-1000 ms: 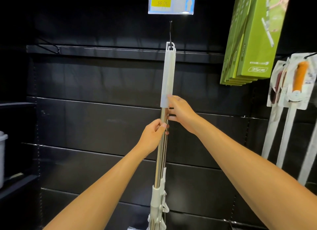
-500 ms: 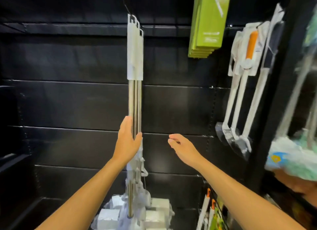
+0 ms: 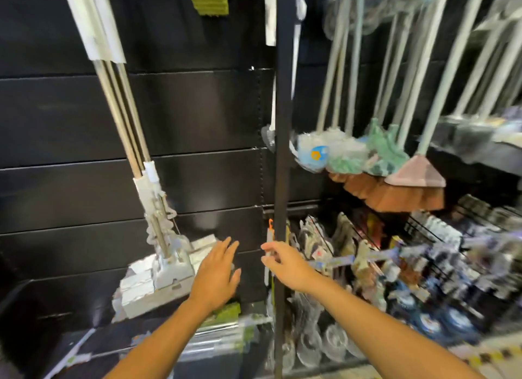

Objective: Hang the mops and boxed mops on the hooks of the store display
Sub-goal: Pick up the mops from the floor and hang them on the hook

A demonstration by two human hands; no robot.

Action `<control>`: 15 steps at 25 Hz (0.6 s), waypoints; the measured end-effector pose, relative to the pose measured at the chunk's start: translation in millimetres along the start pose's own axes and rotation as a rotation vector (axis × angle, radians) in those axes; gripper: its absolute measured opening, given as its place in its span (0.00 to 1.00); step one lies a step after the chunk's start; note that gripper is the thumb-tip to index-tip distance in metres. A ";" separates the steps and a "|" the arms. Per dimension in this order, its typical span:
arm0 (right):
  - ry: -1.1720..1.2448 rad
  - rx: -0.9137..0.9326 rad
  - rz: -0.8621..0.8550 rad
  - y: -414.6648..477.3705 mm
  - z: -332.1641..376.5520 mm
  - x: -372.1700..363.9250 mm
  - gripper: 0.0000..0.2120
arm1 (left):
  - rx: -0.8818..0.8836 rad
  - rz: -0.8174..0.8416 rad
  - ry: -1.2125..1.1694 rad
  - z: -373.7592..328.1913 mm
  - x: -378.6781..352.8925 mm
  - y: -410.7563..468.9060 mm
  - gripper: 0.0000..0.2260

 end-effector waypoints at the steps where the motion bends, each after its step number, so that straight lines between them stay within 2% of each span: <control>1: -0.009 -0.021 0.012 -14.8 -17.3 0.7 0.20 | -0.019 0.046 0.008 -15.3 -19.7 -4.4 0.32; 6: -0.064 -0.176 -0.043 -92.1 -113.7 38.3 0.20 | -0.187 0.189 -0.004 -113.7 -101.2 4.0 0.31; 15: -0.039 -0.672 -0.235 -278.8 -323.0 136.5 0.22 | -0.552 0.507 -0.056 -324.3 -299.5 42.2 0.33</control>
Point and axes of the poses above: each hand's wrist, its own y-axis towards the middle knuckle, its own x-axis out of the back of the hand, z = x × y, the point moved 7 cm from there along y, towards the middle knuckle, and after that the axes turned 15 degrees about -y, right-handed, at the moved point
